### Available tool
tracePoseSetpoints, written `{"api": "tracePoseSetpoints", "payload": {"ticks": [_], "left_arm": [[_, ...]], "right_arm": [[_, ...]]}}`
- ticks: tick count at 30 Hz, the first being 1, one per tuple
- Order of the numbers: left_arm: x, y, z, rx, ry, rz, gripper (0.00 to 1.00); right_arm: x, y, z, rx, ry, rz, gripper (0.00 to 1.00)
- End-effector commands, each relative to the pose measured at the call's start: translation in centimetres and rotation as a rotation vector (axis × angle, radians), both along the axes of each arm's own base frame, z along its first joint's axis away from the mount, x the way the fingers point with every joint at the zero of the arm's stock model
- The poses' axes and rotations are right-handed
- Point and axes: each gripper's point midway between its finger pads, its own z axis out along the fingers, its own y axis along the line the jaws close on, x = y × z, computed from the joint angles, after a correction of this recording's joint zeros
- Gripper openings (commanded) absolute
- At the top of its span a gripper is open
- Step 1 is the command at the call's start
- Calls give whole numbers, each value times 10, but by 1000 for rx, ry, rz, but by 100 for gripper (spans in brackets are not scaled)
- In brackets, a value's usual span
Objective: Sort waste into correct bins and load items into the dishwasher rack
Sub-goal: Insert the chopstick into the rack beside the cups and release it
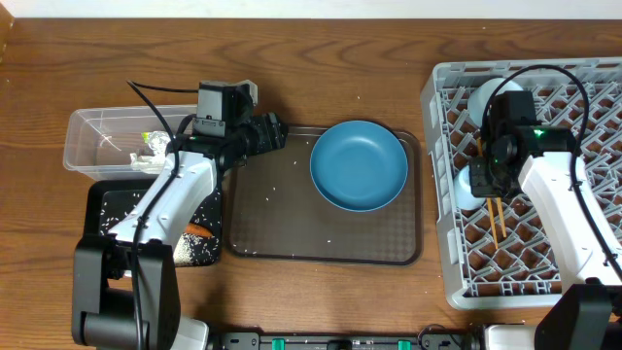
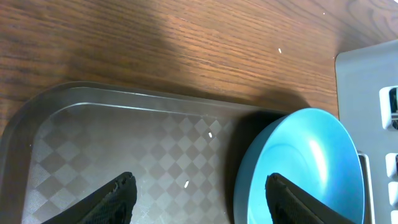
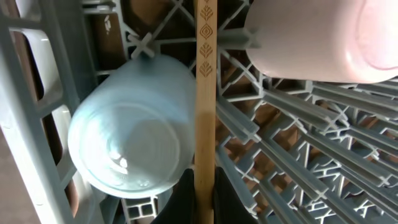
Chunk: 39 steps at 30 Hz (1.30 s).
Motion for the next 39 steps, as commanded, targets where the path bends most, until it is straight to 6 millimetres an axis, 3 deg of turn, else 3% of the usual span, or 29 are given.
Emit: {"api": "tracePoseSetpoints", "payload": {"ticks": [1, 25, 39], "left_arm": [[-1, 1, -2, 6, 3, 5, 70], [-1, 1, -2, 6, 3, 5, 69], [-1, 1, -2, 5, 3, 4, 70]], "right_arm": [[3, -6, 1, -30, -5, 2, 1], [4, -30, 5, -99, -19, -49, 1], [8, -10, 0, 9, -17, 37, 1]]}}
